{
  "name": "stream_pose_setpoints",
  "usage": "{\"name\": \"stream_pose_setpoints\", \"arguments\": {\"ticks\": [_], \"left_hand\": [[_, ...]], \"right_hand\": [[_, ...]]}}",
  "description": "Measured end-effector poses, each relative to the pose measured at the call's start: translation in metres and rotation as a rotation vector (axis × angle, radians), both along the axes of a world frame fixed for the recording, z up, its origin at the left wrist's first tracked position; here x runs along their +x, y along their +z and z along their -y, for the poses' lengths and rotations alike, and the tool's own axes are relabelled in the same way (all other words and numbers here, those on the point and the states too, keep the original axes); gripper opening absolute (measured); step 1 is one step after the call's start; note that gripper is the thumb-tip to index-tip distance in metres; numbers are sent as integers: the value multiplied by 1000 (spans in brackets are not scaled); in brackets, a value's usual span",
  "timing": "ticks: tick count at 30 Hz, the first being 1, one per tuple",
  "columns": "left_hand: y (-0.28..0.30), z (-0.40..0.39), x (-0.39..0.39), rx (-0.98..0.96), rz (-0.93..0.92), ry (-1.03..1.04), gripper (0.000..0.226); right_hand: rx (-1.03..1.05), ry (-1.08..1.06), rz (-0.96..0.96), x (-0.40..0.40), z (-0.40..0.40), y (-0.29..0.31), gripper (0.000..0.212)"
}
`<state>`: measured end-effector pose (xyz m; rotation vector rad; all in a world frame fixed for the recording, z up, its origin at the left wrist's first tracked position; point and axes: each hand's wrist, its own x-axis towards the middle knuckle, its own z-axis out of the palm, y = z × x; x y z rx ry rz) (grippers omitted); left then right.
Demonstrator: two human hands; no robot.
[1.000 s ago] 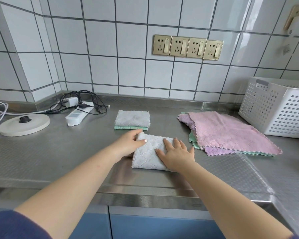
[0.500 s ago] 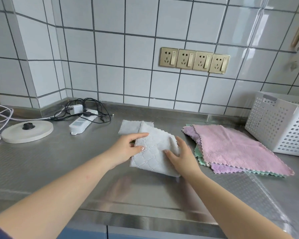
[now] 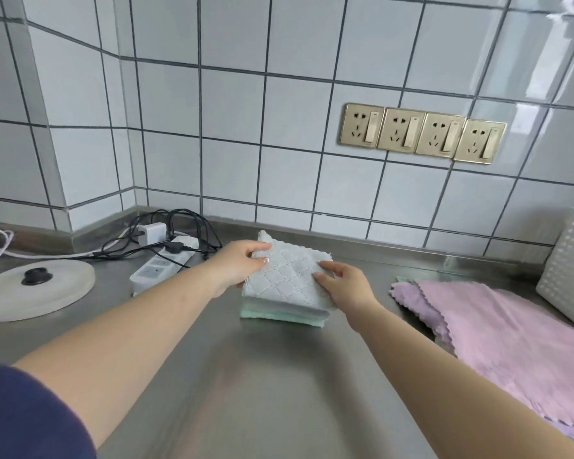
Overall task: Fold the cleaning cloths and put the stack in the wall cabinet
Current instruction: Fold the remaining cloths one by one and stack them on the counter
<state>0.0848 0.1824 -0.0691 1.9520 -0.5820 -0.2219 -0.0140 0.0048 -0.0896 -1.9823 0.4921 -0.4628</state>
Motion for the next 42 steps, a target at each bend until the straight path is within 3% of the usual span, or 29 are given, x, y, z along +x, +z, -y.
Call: {"name": "stream_pose_setpoints", "arguments": {"ticks": [7, 12, 15, 18, 21, 23, 30, 36, 39, 42], "left_hand": [[-19, 14, 32, 89, -34, -10, 44], [-29, 15, 33, 270, 16, -31, 44], [-26, 16, 33, 440, 133, -29, 44], [-19, 25, 34, 527, 421, 70, 35], [-20, 46, 25, 504, 656, 91, 33], [-31, 60, 18, 601, 712, 38, 37], [-57, 62, 27, 810, 431, -32, 48], [-54, 55, 28, 783, 200, 34, 66], [-49, 54, 26, 834, 211, 52, 68], [-38, 56, 12, 868, 473, 120, 59]], "right_hand": [[-57, -14, -83, 29, 11, -15, 38], [-109, 22, -132, 27, 13, -26, 39], [-239, 8, -176, 29, 16, -25, 38], [-457, -38, -165, 40, 21, -14, 36], [-586, 37, -141, 55, 8, -4, 34], [-682, 128, -247, 65, -4, -10, 34], [-701, 161, -434, 61, -5, -38, 47], [-604, 131, -472, 63, -2, -41, 60], [-613, 98, -409, 59, -2, -38, 61], [-612, 39, -245, 41, 8, -33, 53]]}}
